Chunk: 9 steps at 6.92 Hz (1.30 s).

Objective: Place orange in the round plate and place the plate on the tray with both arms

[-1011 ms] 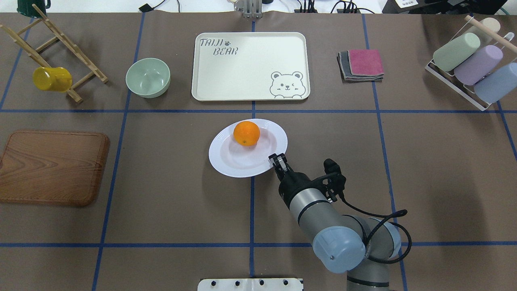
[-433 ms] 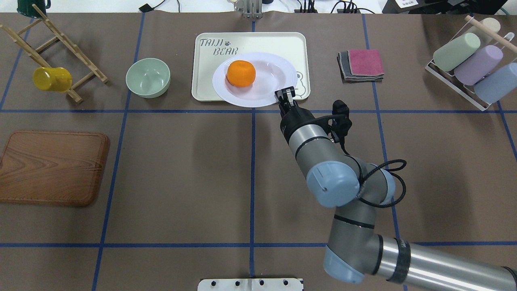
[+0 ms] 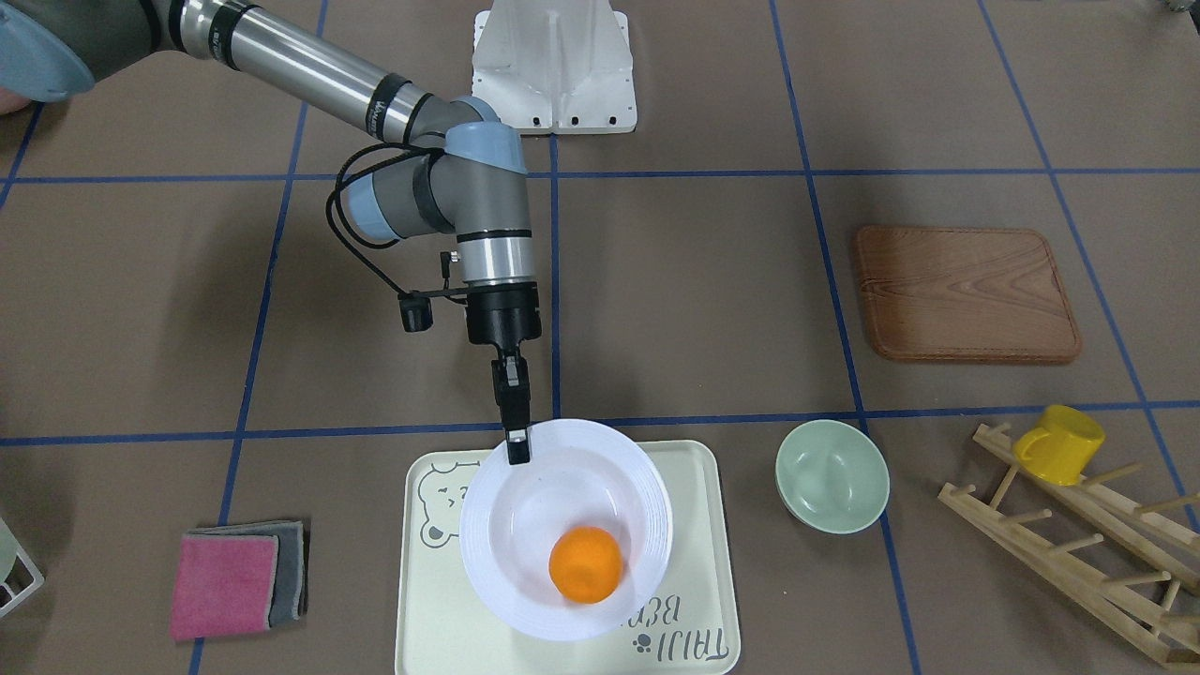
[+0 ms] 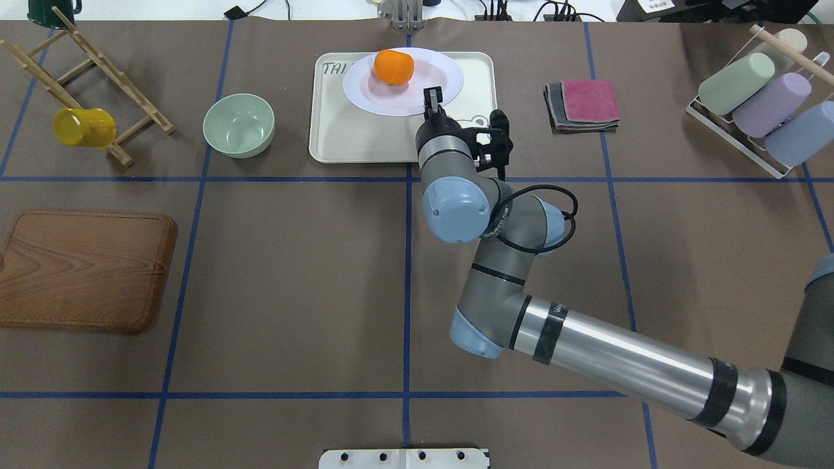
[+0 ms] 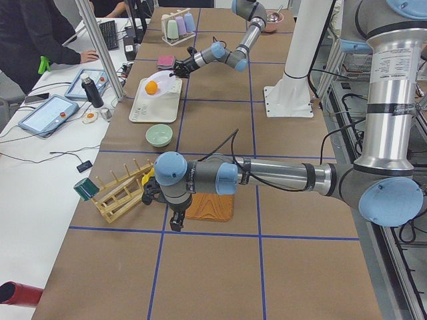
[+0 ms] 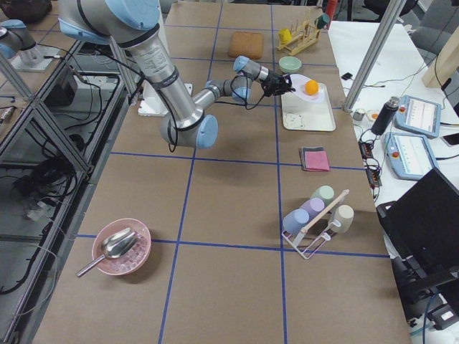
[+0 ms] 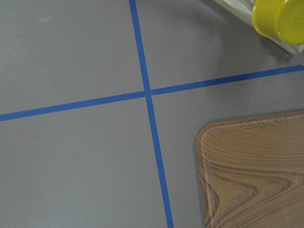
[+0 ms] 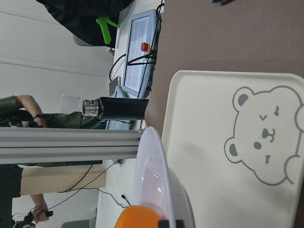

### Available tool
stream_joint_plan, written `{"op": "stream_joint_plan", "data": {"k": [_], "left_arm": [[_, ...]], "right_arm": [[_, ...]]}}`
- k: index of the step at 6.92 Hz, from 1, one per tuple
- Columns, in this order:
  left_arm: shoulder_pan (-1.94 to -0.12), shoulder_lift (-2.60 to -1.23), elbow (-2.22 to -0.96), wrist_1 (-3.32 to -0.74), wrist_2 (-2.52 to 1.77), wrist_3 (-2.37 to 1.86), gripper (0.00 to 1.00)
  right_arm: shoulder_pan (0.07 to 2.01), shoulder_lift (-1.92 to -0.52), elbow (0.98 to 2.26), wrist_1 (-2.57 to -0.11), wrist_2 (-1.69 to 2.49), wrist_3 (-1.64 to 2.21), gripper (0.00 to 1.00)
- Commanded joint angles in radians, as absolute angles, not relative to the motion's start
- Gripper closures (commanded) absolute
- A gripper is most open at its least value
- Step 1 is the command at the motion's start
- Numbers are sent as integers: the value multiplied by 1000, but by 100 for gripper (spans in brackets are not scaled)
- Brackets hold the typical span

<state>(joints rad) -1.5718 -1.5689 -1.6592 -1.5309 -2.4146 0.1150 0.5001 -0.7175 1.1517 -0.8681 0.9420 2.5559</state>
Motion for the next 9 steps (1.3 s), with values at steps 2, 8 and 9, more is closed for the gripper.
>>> {"op": "stream_joint_plan", "data": {"k": [2,8,9], "left_arm": [[-1572,-1569,-1674,-1531,-2410,78,2],[-1577,-1542,-1675,-1537,-2407,20,2],[-1592,-1540,-1675,-1537,-2398,21,2]], "right_arm": [[479,-641,985,-867,980,2494,0],[974,-1062,1768,-1537,1953,1138,0],[1103,-1157,1770,-1537,2077,863,0]]}}
